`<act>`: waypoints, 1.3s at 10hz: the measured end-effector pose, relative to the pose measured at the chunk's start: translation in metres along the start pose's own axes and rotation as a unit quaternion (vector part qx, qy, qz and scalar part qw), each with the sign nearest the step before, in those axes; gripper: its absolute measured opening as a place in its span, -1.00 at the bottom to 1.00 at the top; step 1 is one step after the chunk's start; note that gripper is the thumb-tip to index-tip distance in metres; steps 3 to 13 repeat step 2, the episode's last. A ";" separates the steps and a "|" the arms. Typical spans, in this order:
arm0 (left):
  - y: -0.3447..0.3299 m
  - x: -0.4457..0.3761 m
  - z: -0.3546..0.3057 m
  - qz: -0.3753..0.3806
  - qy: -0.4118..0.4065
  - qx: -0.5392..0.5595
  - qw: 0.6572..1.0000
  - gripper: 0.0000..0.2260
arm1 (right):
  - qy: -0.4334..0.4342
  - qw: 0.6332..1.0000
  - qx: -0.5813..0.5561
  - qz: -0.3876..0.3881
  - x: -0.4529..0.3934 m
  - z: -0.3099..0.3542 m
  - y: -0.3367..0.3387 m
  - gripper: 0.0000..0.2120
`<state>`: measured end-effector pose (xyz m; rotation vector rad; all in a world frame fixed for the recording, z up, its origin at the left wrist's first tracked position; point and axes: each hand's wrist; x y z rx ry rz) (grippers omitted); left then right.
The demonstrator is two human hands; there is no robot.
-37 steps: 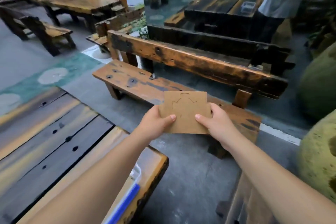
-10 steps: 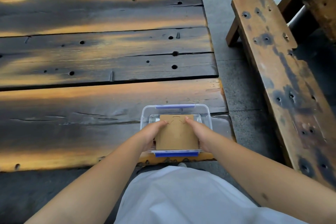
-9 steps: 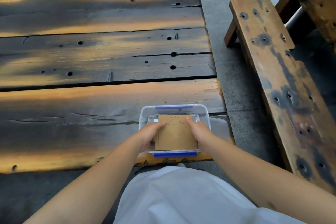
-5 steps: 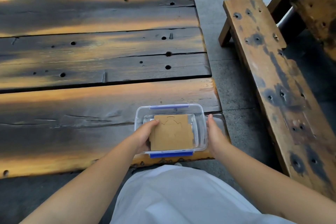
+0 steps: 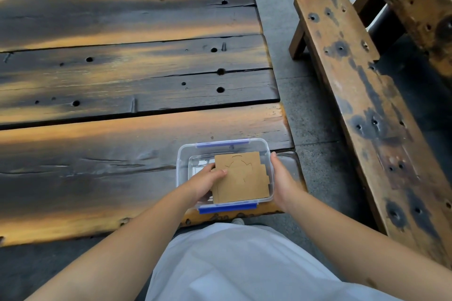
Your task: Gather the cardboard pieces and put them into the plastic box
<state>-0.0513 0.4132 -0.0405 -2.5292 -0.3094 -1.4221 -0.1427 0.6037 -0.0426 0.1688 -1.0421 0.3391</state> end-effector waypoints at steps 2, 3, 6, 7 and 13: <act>-0.005 0.007 -0.010 -0.072 -0.071 -0.040 0.994 -0.29 | 0.069 0.974 0.166 -0.142 0.001 0.008 -0.002 -0.26; -0.005 0.007 -0.010 -0.072 -0.071 -0.040 0.994 -0.29 | 0.069 0.974 0.166 -0.142 0.001 0.008 -0.002 -0.26; -0.005 0.007 -0.010 -0.072 -0.071 -0.040 0.994 -0.29 | 0.069 0.974 0.166 -0.142 0.001 0.008 -0.002 -0.26; -0.005 0.007 -0.010 -0.072 -0.071 -0.040 0.994 -0.29 | 0.069 0.974 0.166 -0.142 0.001 0.008 -0.002 -0.26; -0.005 0.007 -0.010 -0.072 -0.071 -0.040 0.994 -0.29 | 0.069 0.974 0.166 -0.142 0.001 0.008 -0.002 -0.26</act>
Point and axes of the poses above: each hand's wrist, its own x-axis away from the middle knuckle, its own y-axis out of the back of the hand, z = x × y, and after that the axes turned 10 degrees about x, right-handed
